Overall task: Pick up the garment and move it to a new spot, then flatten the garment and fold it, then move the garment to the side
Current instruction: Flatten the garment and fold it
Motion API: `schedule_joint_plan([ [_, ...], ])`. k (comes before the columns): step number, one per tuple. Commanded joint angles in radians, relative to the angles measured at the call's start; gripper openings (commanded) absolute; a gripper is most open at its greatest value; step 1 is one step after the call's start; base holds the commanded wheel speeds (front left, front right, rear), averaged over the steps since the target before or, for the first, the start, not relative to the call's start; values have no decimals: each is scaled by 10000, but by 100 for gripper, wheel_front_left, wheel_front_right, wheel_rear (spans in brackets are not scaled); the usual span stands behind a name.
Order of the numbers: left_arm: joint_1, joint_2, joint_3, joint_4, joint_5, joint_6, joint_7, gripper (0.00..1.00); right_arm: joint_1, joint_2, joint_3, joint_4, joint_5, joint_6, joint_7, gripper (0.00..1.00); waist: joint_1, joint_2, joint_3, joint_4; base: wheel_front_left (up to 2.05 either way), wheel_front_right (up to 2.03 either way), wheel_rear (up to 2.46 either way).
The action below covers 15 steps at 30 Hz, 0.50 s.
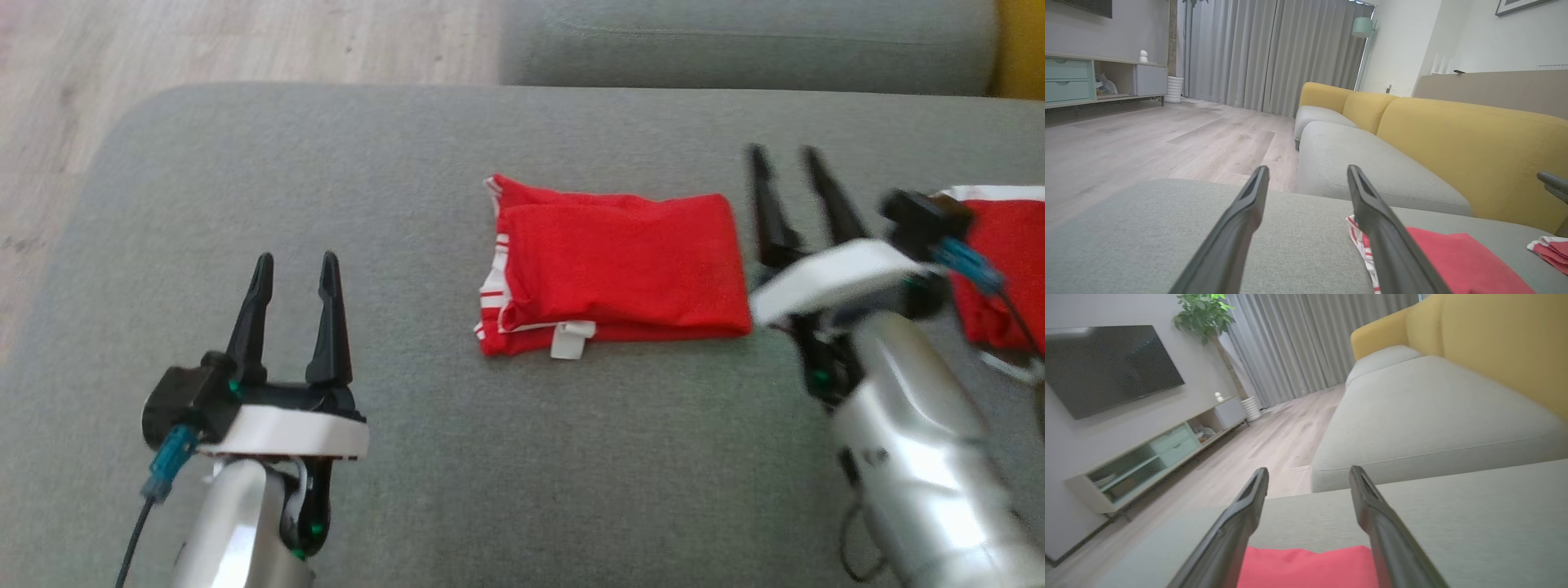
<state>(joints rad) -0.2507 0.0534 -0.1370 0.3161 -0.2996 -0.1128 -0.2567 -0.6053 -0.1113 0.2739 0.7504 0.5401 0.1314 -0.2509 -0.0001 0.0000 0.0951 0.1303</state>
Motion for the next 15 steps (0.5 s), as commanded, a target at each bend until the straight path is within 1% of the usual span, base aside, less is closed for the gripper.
schedule_joint_plan([
  [1, -138, 129, 385, -370, 14, 76, -51, 100, 180, 86, -304, -622, -553, -7, -107, 100, 1, 0, -100, -186, 0, 0, 0],
  [4, -28, 107, 490, -399, 47, 85, -51, 100, 929, 176, -1253, -1311, -1778, -7, -107, 100, 1, 0, -165, -383, 0, 0, 0],
  [7, 81, 86, 579, -400, 79, 66, -51, 100, 1656, 381, -2048, -1960, -2721, -7, -108, 100, 1, 0, -220, -554, 0, 0, 0],
  [9, 169, 71, 631, -405, 95, 49, -51, 100, 2104, 503, -2432, -2398, -3148, -7, -108, 100, 1, 0, -231, -655, 0, 0, 0],
  [13, 323, 51, 778, -417, 118, 8, -51, 100, 2889, 599, -2737, -3175, -3512, -7, -108, 100, 1, 0, -185, -830, 0, 0, 0],
  [15, 405, 39, 809, -388, 157, -12, -51, 100, 3220, 604, -2732, -3413, -3208, -7, -108, 100, 1, 0, -182, -863, 0, 0, 0],
])
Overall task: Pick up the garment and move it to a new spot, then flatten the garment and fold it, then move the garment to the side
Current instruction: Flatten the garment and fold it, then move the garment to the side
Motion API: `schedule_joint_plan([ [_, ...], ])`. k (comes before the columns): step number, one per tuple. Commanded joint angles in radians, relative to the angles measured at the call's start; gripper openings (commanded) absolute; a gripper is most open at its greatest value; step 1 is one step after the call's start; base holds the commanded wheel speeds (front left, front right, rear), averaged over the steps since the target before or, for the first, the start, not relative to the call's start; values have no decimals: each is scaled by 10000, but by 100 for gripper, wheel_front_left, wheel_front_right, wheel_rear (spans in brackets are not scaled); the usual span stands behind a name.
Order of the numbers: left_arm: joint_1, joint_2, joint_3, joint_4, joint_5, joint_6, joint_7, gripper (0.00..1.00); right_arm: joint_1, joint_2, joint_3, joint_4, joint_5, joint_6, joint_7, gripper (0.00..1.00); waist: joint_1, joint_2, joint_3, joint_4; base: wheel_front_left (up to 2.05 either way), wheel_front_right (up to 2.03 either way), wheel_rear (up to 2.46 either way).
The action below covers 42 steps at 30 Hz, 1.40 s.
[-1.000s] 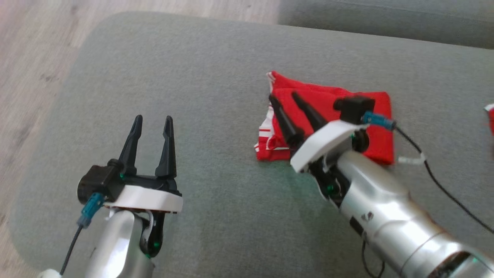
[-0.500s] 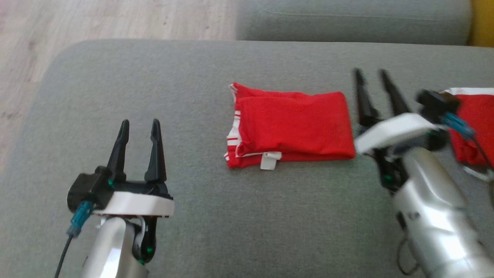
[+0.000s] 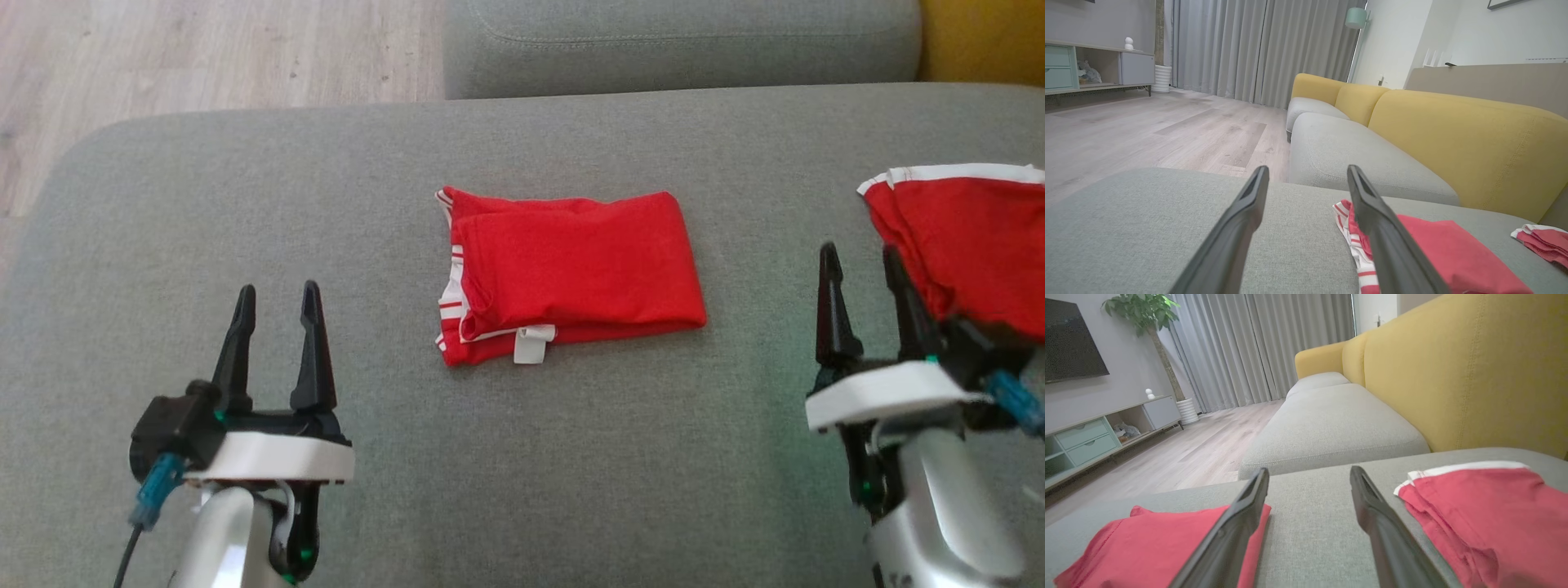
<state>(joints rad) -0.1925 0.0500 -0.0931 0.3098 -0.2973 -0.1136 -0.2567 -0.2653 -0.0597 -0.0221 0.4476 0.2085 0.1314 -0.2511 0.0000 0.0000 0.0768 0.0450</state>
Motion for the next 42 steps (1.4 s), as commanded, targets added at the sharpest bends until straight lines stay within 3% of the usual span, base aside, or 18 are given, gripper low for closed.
schedule_joint_plan([
  [1, -137, 68, 361, -300, 172, -14, -51, 100, -35, 90, 238, -481, 216, -7, -106, 100, 0, 0, 2, -23, 0, 0, 0],
  [12, -32, 24, 377, -264, 305, -84, -51, 100, 556, 93, 350, -939, 638, -7, -106, 100, 0, 0, 77, -46, 0, 0, 0],
  [25, -400, 7, 230, -337, 358, -135, -51, 100, 220, 94, 352, -936, 524, -7, -106, 100, 0, 0, 703, 221, 0, 0, 0],
  [35, -976, 4, -75, -371, 92, -155, -51, 100, -1427, 94, 1065, 710, 1052, -7, 509, 100, 0, 0, 1612, 786, 0, 0, 0],
  [42, -1264, 4, -378, -313, -193, -160, -51, 100, -2515, 95, 1348, 2706, 1785, -7, 1373, 100, 0, 0, 2007, 1313, 0, 0, 0],
])
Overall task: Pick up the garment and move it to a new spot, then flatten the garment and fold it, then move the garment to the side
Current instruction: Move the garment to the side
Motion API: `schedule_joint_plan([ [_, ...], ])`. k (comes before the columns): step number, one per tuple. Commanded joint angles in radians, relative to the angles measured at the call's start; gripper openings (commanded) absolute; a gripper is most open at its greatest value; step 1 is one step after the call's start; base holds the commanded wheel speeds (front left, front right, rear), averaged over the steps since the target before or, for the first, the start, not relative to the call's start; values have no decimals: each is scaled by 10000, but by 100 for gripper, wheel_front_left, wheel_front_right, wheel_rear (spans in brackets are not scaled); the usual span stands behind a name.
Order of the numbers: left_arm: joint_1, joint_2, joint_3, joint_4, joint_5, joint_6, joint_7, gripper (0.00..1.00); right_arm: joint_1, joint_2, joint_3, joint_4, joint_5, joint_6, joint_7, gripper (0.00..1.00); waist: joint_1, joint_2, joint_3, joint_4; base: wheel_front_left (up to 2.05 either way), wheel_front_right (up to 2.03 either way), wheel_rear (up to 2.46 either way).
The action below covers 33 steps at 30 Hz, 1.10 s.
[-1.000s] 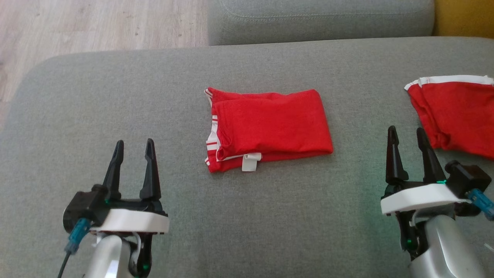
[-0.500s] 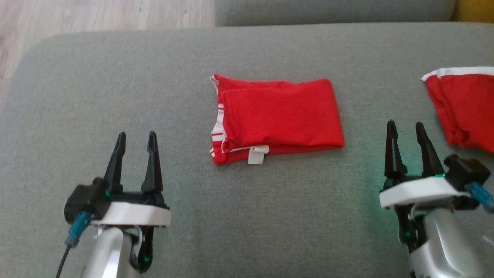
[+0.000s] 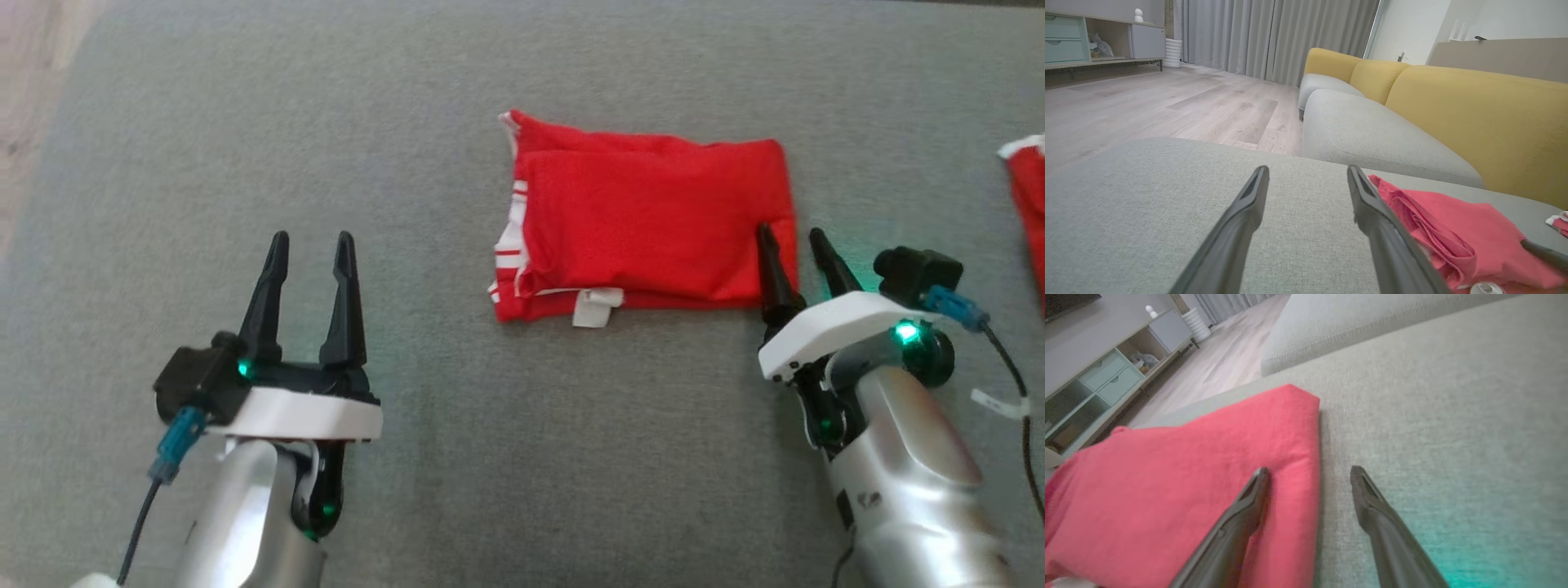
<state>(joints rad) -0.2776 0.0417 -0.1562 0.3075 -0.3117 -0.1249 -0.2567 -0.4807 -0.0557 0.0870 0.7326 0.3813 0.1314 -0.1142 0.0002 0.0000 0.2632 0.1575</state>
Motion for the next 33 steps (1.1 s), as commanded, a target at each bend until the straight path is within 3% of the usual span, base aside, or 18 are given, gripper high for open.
schedule_joint_plan([
  [1, -447, 86, 231, -283, -84, -47, -51, 100, -503, 54, 326, 130, 63, -7, 46, 100, -2, 0, 172, 252, 0, 0, 0],
  [8, -517, 86, 139, -266, -221, -21, -51, 100, -1090, 54, 903, 1435, -315, -7, 273, 100, -2, 0, 224, 482, 0, 0, 0],
  [9, -512, 86, 141, -262, -227, -17, -51, 100, -1155, 54, 1003, 1580, -422, -7, 280, 95, -2, 0, 209, 491, 0, 0, 0],
  [10, -502, 86, 148, -256, -226, -13, -51, 100, -1212, 54, 1073, 1702, -526, -7, 251, 34, -2, 0, 185, 489, 0, 0, 0],
  [11, -482, 86, 160, -246, -214, -2, -51, 100, -1261, 54, 1138, 1790, -668, -7, 163, 0, -2, 0, 146, 473, 0, 0, 0],
  [20, -271, 86, 97, -310, -30, 32, -51, 100, -1431, 55, 822, 1758, -2189, -7, -993, 0, -2, 0, -555, -201, 0, 0, 0],
  [26, -162, 86, -5, -557, -22, 145, -51, 100, -1410, -76, 554, 869, -3591, -7, -783, 0, -2, 0, -784, -1088, 0, 0, 0],
  [29, -174, 86, -150, -641, -31, 175, -51, 100, -1359, -533, 594, 192, -4033, -7, -312, 0, -2, 0, -770, -1516, 0, 0, 0],
  [33, -327, 85, -344, -734, 81, 215, -51, 100, -1327, -1865, 728, -1041, -4233, -7, 661, 0, -2, 0, -466, -2087, 0, 0, 0],
])
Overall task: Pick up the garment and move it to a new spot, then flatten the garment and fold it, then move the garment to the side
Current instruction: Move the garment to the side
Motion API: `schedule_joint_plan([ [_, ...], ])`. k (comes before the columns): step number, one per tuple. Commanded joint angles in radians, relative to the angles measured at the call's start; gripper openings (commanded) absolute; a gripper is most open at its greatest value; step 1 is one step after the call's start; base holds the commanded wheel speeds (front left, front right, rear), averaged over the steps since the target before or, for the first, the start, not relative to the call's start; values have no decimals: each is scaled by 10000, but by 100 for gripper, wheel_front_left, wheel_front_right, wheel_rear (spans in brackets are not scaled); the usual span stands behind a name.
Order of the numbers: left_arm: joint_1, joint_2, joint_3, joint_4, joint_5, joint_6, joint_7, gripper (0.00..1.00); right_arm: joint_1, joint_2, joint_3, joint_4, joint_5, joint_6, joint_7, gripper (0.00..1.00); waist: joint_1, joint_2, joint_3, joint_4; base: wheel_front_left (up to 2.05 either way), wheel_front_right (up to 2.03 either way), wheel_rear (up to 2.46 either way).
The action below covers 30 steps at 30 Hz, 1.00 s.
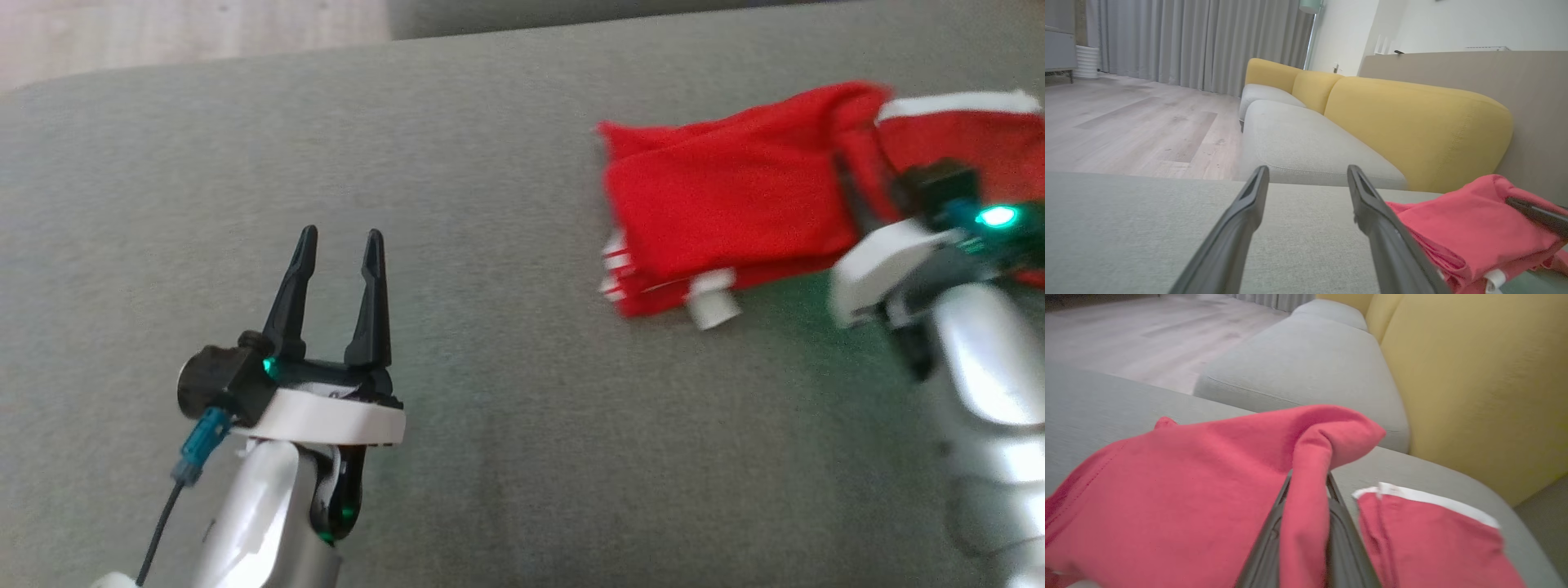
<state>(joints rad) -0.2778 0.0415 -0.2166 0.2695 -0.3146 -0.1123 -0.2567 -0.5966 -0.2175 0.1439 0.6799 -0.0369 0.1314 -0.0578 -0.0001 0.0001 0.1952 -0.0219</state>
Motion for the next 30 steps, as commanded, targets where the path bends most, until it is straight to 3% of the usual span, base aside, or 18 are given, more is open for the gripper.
schedule_joint_plan([
  [1, -374, 87, 250, -362, 136, 87, -51, 100, -199, -560, 194, -731, -44, -7, 270, 0, 1, -1, 289, -372, 0, 0, 0],
  [6, -572, 87, 281, -400, 253, 34, -51, 100, -423, -2100, 310, -1384, 71, -7, 1039, 0, 1, -1, 704, -628, 0, 0, 0],
  [11, -790, 87, 198, -401, 307, -45, -51, 100, -590, -3237, -76, -1507, -48, -7, 1609, 0, 1, -1, 1130, -597, 0, 0, 0],
  [18, -958, 87, 232, -381, 302, -109, -51, 100, -635, -3908, -922, -1413, -566, -7, 1794, 0, 1, -1, 1527, -366, 0, 0, 0],
  [23, -1019, 87, 355, -353, 290, -144, -51, 100, -549, -3977, -1653, -1341, -979, -7, 1876, 0, 1, -1, 1716, -231, 0, 0, 0],
  [24, -1024, 87, 380, -347, 292, -148, -51, 100, -532, -3940, -1779, -1344, -1052, -7, 1875, 26, 1, -1, 1731, -219, 0, 0, 0],
  [25, -1026, 87, 398, -340, 296, -153, -51, 100, -513, -3894, -1893, -1359, -1124, -7, 1861, 96, 1, -1, 1738, -212, 0, 0, 0],
  [26, -1024, 87, 414, -332, 299, -156, -51, 100, -496, -3820, -2039, -1359, -1164, -7, 1876, 100, 1, -1, 1737, -207, 0, 0, 0],
  [30, -1009, 87, 538, -271, 321, -170, -51, 100, -421, -3411, -2430, -1693, -1429, -7, 1852, 100, 1, -1, 1558, -233, 0, 0, 0],
])
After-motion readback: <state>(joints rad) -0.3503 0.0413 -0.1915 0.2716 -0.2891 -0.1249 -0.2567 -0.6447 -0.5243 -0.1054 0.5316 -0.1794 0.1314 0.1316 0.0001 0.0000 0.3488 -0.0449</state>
